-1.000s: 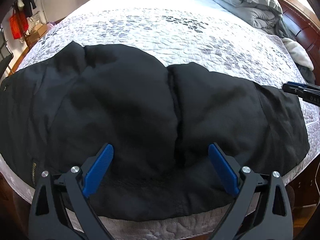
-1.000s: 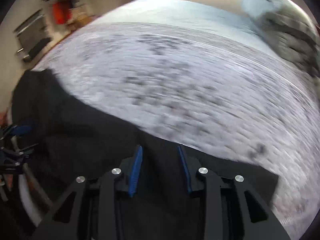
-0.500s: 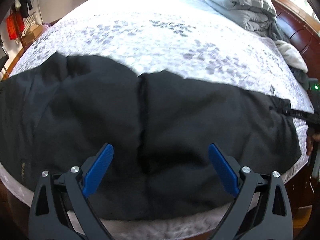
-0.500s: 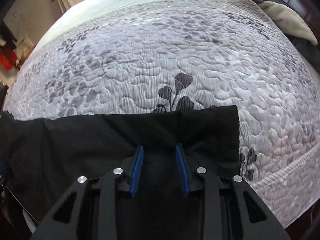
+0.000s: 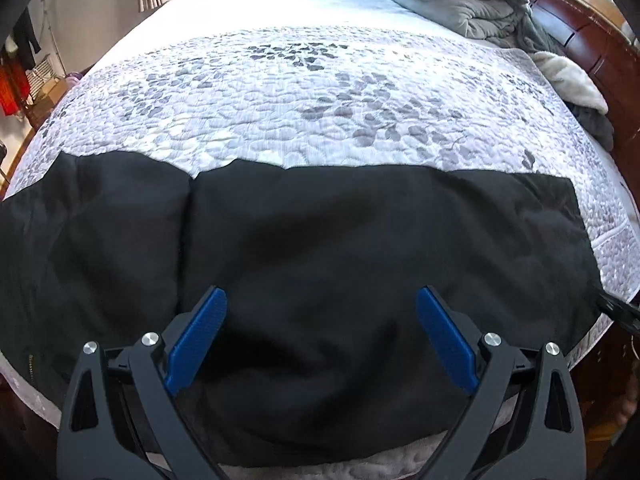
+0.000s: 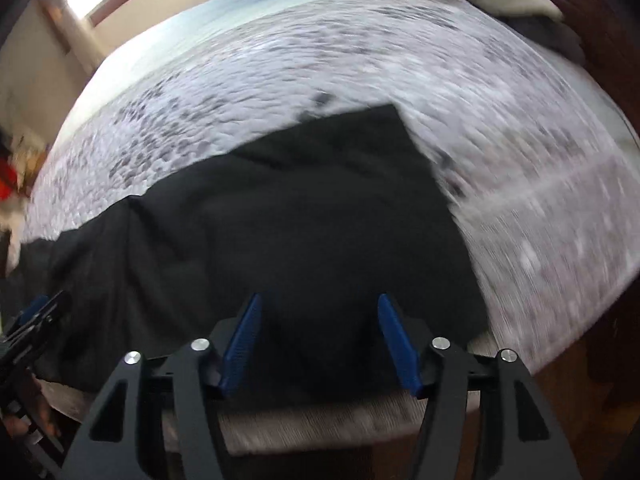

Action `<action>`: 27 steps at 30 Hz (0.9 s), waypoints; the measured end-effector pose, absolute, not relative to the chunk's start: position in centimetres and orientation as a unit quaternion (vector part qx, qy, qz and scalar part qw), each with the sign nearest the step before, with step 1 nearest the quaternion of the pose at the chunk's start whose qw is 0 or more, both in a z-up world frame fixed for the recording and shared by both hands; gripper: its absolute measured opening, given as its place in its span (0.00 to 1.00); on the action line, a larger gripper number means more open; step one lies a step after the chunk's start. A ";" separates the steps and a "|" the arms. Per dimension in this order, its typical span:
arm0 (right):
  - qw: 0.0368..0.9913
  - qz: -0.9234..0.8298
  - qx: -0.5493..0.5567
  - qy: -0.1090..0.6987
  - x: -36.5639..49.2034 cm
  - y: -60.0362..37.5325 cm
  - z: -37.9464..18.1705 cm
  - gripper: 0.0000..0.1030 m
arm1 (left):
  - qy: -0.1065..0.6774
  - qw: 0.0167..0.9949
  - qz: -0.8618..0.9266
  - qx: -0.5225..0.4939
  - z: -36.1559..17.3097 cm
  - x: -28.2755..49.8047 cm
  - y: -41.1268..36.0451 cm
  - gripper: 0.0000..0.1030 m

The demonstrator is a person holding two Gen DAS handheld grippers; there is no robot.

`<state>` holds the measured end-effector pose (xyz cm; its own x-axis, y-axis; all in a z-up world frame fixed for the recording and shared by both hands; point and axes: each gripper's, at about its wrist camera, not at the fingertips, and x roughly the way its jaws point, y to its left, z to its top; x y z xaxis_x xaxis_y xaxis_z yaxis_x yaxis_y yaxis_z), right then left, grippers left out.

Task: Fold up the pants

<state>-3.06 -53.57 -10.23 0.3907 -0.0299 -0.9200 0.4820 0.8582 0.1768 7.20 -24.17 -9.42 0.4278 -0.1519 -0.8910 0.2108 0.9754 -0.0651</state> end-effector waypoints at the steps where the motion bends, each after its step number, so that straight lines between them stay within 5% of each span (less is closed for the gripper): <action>1: 0.802 -0.165 0.235 0.524 -4.4 -54.2 -10.3 0.61 | 0.526 0.843 -0.107 0.028 -9.5 7.0 -24.0 0.93; 7: 0.777 -0.167 0.334 0.507 -9.6 -55.9 -11.8 0.61 | 0.528 0.842 -0.107 0.033 -9.6 5.7 -23.5 0.93; 27: 0.746 -0.166 0.439 0.472 -7.0 -57.1 -15.1 0.65 | 0.527 0.841 -0.111 0.058 -9.4 4.5 -23.4 0.93</action>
<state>-6.96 -57.11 -15.15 0.4986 0.1678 -0.8504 0.6623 0.5593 0.4986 4.50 -23.39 -9.42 0.4205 -0.1247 -0.8987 0.2475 0.9687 -0.0186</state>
